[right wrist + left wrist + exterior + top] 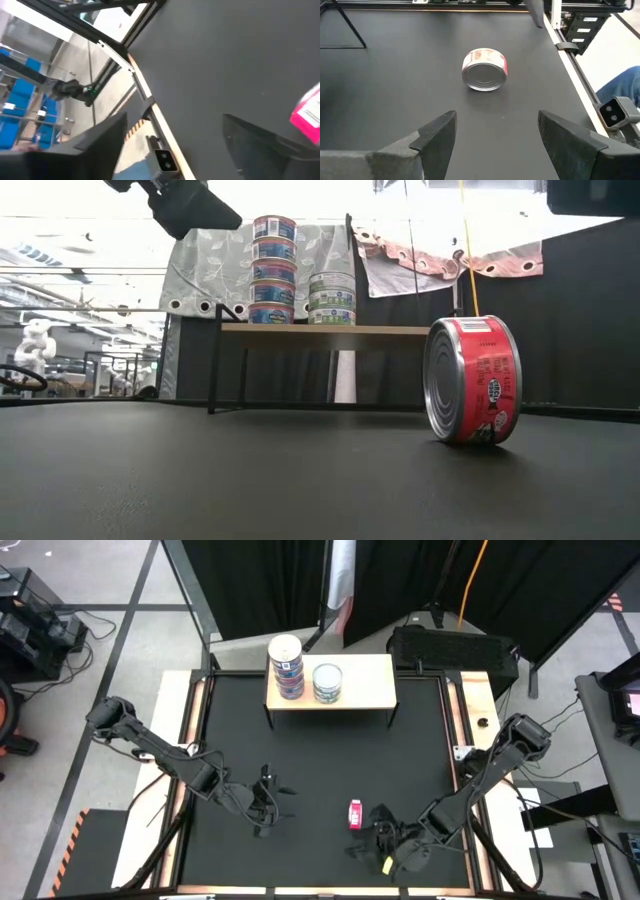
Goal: Stack canned seafood by type on shelf
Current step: Put the red tuna can on the shelf
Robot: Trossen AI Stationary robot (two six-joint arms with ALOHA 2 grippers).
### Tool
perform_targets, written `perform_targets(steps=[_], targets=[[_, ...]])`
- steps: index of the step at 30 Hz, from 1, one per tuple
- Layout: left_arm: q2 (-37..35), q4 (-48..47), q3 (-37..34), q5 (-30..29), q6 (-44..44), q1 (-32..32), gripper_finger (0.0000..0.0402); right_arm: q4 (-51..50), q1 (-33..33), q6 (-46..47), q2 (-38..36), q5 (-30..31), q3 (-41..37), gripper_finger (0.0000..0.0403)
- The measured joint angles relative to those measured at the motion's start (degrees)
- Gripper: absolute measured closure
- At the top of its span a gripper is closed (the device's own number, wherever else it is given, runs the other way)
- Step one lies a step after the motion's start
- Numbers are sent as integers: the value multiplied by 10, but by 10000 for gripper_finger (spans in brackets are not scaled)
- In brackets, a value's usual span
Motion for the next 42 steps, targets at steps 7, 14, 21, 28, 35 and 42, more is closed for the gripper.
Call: perform_targets(steps=[7, 14, 21, 28, 35, 42], targets=[[0, -2, 0, 0, 5, -23, 120, -20, -13, 62, 0, 14, 0, 7], [0, -7, 0, 0, 5, -34, 121, -151, -25, 172, 0, 1, 17, 11], [0, -8, 0, 0, 6, -43, 121, -433, -43, 258, 14, -24, 143, 12], [0, -18, 0, 0, 6, -43, 120, -564, -77, 277, 109, -83, 244, 12], [0, -18, 0, 0, 6, -43, 121, -586, -96, 306, 183, -86, 283, 12], [0, -18, 0, 0, 6, -43, 121, -589, -110, 323, 231, -111, 284, 12]])
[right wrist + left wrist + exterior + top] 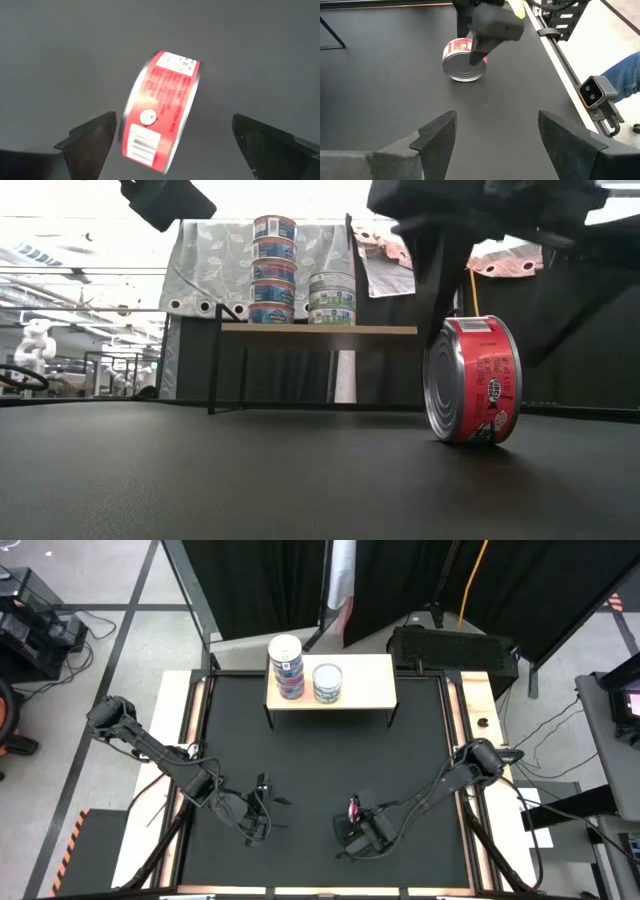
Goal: Stack canned seafood by type on shelf
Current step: Put the red tuna can on the shelf
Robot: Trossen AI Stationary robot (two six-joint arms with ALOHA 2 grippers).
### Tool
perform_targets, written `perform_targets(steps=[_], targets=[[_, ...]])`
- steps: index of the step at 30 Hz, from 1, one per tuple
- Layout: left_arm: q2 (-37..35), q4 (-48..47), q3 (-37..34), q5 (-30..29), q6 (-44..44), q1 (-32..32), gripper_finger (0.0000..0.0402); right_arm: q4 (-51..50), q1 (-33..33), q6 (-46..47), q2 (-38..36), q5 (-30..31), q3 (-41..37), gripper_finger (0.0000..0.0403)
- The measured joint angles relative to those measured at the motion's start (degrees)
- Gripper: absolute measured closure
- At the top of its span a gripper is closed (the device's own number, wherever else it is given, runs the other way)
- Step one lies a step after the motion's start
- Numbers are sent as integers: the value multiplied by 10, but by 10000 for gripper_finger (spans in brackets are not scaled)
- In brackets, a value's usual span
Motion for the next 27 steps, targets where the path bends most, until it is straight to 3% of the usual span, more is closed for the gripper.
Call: perform_targets(steps=[7, 27], targets=[[0, -2, 0, 0, 0, 0, 121, 1, -2, 16, 22, -9, 0, 29], [0, -17, 0, 0, -17, -16, 121, -3, -7, -40, 24, -14, 0, 203]])
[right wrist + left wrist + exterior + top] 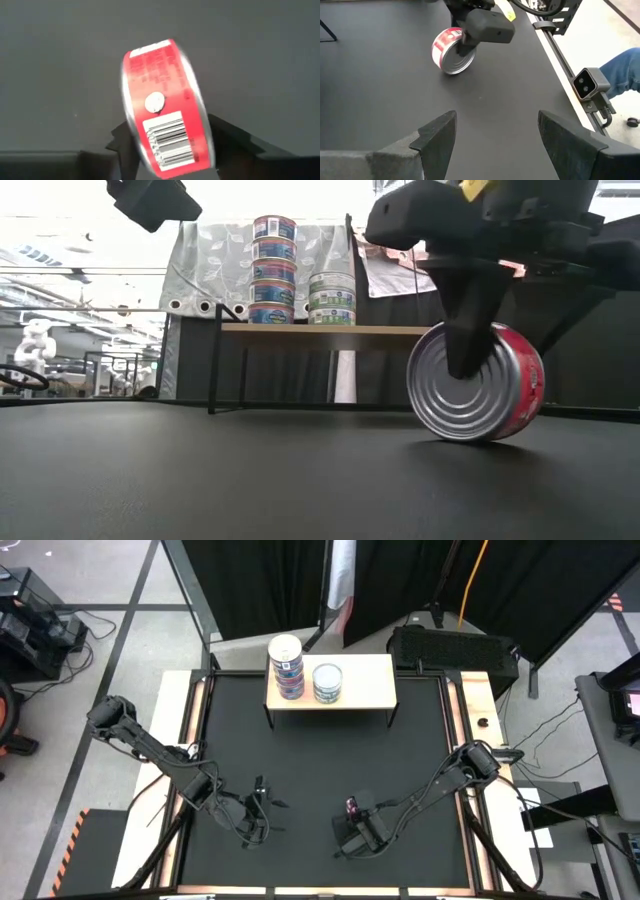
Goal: Stack canned seafood by type on shelf
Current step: Put the red tuna can on the shelf
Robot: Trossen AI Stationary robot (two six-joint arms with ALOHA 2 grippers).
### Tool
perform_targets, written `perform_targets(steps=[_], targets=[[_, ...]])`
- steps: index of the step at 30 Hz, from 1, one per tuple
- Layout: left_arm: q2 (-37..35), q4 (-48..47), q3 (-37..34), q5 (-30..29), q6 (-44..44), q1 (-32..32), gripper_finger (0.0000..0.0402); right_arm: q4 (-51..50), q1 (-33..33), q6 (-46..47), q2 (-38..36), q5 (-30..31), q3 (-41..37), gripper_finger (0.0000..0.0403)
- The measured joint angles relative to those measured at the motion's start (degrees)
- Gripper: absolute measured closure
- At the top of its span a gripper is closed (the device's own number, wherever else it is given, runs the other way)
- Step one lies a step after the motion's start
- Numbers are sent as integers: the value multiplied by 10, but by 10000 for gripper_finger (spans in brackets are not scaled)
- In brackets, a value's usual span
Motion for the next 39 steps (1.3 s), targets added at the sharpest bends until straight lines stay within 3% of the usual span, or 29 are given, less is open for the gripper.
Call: perform_targets(steps=[9, 14, 19, 26, 31, 35, 39], targets=[[0, 0, 0, -1, -14, 0, 121, -2, 0, -58, -1, 0, 0, 277], [0, 0, 0, -2, -14, 0, 121, -4, -1, -97, -12, -2, 3, 273], [0, 8, 0, -2, -10, 2, 121, -70, -7, -178, -31, 24, 77, 256], [0, 9, 0, -6, -10, 15, 121, -228, -21, -371, -38, 102, 276, 271], [-3, 7, 0, -16, -9, 24, 121, -279, -32, -541, -38, 164, 397, 262], [-8, 2, 0, -20, -9, 33, 121, -279, -48, -699, -49, 215, 453, 260], [-20, -1, 0, -24, -9, 36, 121, -274, -64, -866, -77, 270, 448, 262]])
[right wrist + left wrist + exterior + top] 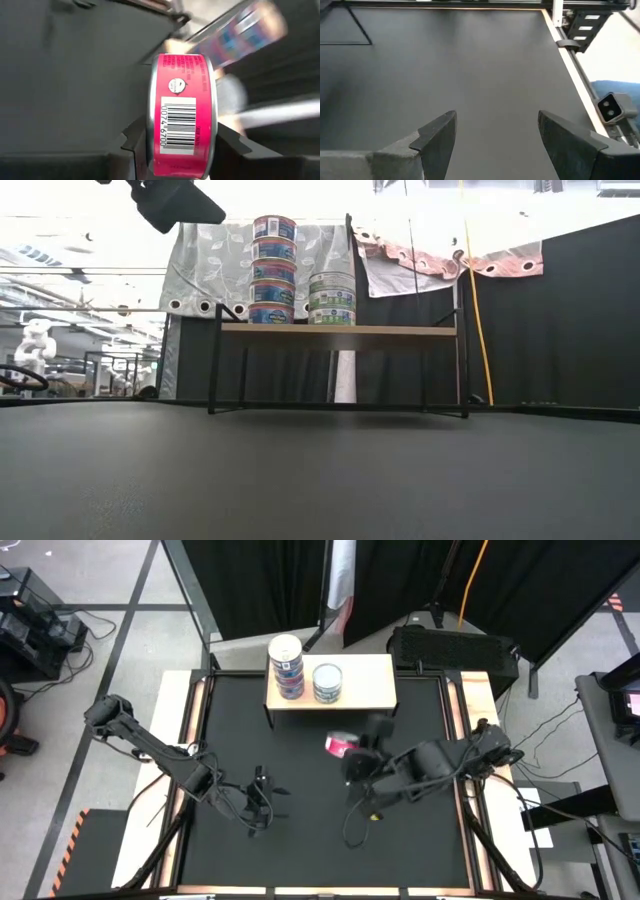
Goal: Stack canned seafood by type on shelf
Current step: Put the red tuna can on the shelf
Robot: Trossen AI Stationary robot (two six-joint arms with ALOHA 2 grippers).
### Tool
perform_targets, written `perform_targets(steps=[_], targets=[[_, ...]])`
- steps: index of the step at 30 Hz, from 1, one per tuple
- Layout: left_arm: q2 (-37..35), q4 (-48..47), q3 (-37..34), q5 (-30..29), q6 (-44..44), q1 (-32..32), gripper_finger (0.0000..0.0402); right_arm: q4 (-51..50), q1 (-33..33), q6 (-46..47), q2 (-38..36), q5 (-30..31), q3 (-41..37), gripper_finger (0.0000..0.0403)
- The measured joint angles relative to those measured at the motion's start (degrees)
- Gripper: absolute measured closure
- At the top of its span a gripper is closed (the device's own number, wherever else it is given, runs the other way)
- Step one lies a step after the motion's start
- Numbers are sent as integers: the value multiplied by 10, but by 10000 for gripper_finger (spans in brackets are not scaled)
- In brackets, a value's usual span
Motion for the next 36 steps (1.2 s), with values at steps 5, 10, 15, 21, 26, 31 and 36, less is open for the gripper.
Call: perform_targets(steps=[5, 10, 15, 21, 26, 31, 36], targets=[[-26, -15, 0, -26, 11, 1, 121, -6, -22, -180, -19, 94, 0, 261], [-56, -13, 0, -56, 28, 3, 121, -6, -63, -274, -22, 150, 0, 259], [-76, -14, 0, -92, 55, 5, 121, -6, -124, -278, -24, 131, -15, 258], [-86, -14, 0, -103, 74, 15, 121, -5, -205, -267, -28, 126, -92, 257], [-89, -16, 0, -103, 80, 20, 121, -6, -260, -219, -41, 115, -209, 257], [-89, -16, 0, -102, 102, 22, 121, 61, -290, -202, -87, 116, -359, 257], [-90, -15, 0, -103, 112, 22, 121, 238, -308, -279, -140, 116, -493, 257]])
